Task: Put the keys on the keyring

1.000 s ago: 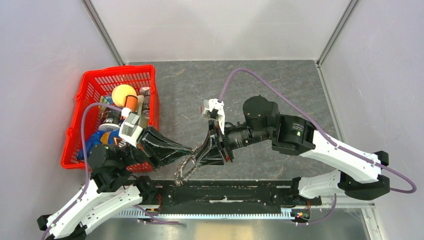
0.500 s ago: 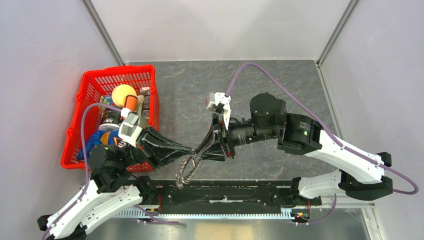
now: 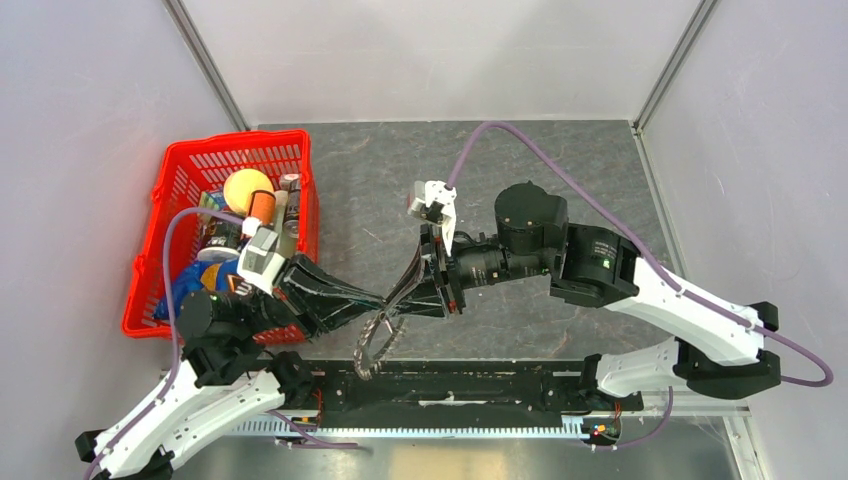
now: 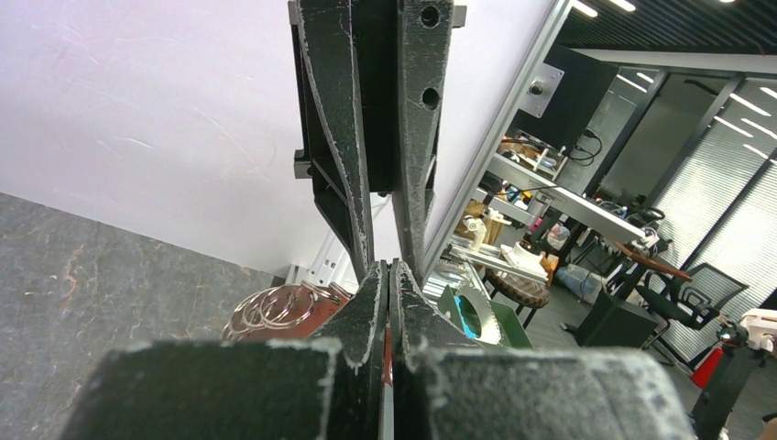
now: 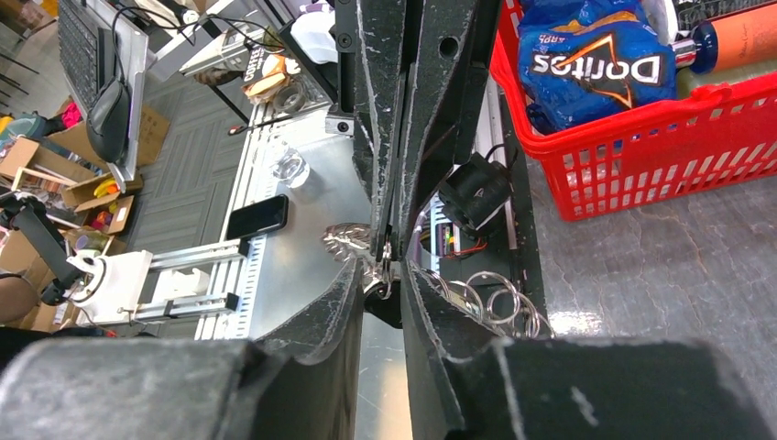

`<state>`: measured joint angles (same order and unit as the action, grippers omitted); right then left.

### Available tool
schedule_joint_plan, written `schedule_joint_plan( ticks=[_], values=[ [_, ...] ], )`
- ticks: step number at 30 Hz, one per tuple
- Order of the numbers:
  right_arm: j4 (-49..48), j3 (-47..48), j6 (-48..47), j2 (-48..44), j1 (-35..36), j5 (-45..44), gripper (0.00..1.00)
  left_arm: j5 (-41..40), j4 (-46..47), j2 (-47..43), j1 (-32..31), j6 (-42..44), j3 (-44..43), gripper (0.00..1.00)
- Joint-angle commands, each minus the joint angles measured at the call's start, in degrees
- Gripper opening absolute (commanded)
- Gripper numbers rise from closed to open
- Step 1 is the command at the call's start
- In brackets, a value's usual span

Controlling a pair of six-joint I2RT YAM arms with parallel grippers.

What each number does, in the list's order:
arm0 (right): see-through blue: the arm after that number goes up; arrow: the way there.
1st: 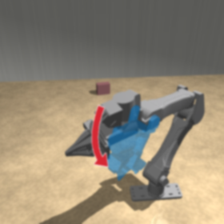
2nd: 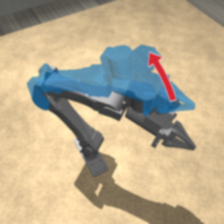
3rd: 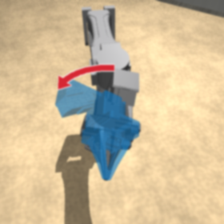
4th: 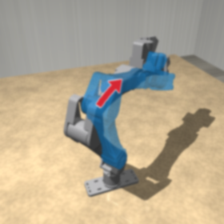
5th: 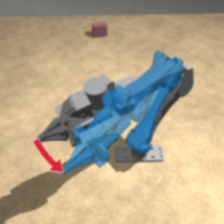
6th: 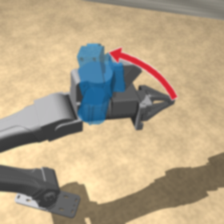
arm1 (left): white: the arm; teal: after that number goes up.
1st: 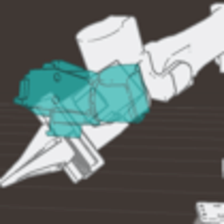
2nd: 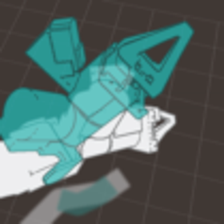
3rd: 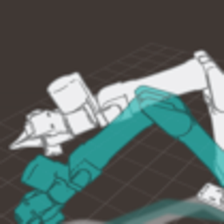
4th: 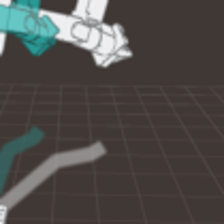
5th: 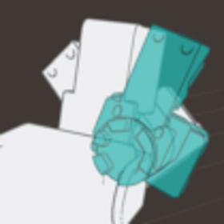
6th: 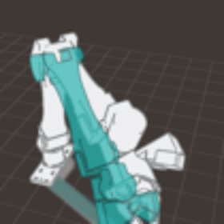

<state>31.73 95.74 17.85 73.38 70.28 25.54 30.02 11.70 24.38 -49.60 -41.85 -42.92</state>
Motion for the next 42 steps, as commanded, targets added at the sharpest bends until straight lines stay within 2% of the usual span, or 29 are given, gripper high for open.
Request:
schedule_joint_plan(
  ticks=[1,4,5,10,15,20,31,42],
  values=[
    [-1.9,2.6,-0.4,0.9,0.1,-1.0,0.24,-1.6,4.0,-0.9,-0.1,-1.6,-0.3,0.02],
    [-1.6,3.1,-0.4,1.3,0.2,-0.9,0.04,-1.8,3.9,-1.2,0.0,-1.6,-0.2,0.02],
    [-1.2,3.4,-0.5,1.4,0.2,-0.9,0.0,-1.8,3.9,-1.3,0.0,-1.7,-0.1,0.02],
    [3.8,7.3,-0.8,3.2,0.2,-0.8,0.0,-0.4,1.2,-0.5,-0.1,-2.1,-1.2,0.02],
    [13.9,14.4,-2.1,6.6,0.2,1.1,0.0,5.7,-3.5,3.5,0.0,-2.5,-4.7,0.15],
    [19.9,16.8,-3.4,7.6,0.2,2.0,0.0,8.9,-7.2,6.1,0.0,-2.1,-6.3,0.24],
    [29.7,22.4,-7.2,10.9,0.2,4.5,0.0,16.4,-14.3,10.9,0.0,-0.2,-10.2,0.25],
    [32.5,23.7,-8.7,11.4,0.2,5.0,0.0,21.3,-18.4,13.4,0.0,1.5,-11.3,0.24]
  ],
)
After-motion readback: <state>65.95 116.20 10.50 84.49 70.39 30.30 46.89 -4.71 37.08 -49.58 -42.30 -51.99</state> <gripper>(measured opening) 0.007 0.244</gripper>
